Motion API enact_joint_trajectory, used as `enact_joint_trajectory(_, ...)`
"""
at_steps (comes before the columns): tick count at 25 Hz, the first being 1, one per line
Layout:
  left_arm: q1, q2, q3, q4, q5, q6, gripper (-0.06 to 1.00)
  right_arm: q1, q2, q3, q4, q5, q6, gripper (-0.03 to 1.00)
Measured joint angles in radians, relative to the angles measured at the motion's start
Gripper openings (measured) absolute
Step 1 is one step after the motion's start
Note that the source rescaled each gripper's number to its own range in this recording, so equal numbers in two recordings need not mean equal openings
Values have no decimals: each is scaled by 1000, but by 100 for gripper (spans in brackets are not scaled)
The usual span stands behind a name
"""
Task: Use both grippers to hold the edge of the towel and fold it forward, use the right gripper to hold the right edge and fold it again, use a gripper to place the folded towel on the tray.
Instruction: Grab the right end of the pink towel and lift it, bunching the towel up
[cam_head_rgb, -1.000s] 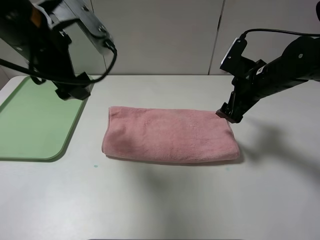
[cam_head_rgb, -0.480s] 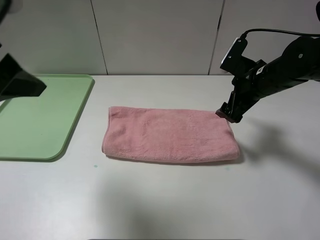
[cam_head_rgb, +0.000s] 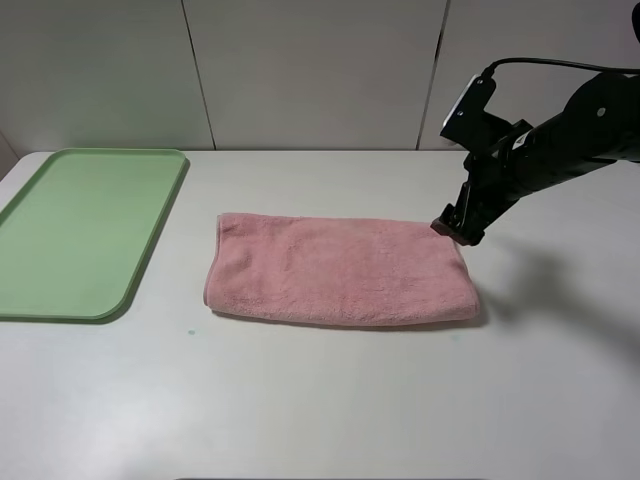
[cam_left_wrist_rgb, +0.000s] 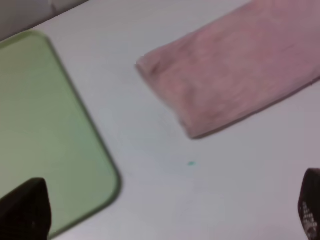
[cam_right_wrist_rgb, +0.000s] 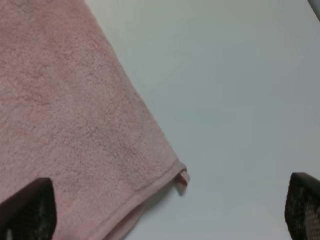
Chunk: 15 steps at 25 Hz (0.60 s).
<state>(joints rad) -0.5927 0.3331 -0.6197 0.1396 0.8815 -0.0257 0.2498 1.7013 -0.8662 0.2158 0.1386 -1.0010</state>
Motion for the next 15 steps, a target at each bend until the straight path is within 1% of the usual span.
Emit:
enact_joint_trajectory(3,0,-91,22,-30,36,-1,100,0,0,0,0,0,8,100)
enact_joint_trajectory(7,-1,-161,44,-35,102,-5,100,0,0,0,0,0,8,100)
enact_joint_trajectory(10,-1,-176,83,-45,121,-7,100,0,0,0,0,0,8,100)
enact_joint_trajectory(15,-1,-176,126,-100,167,-7,100,0,0,0,0,0,8,100)
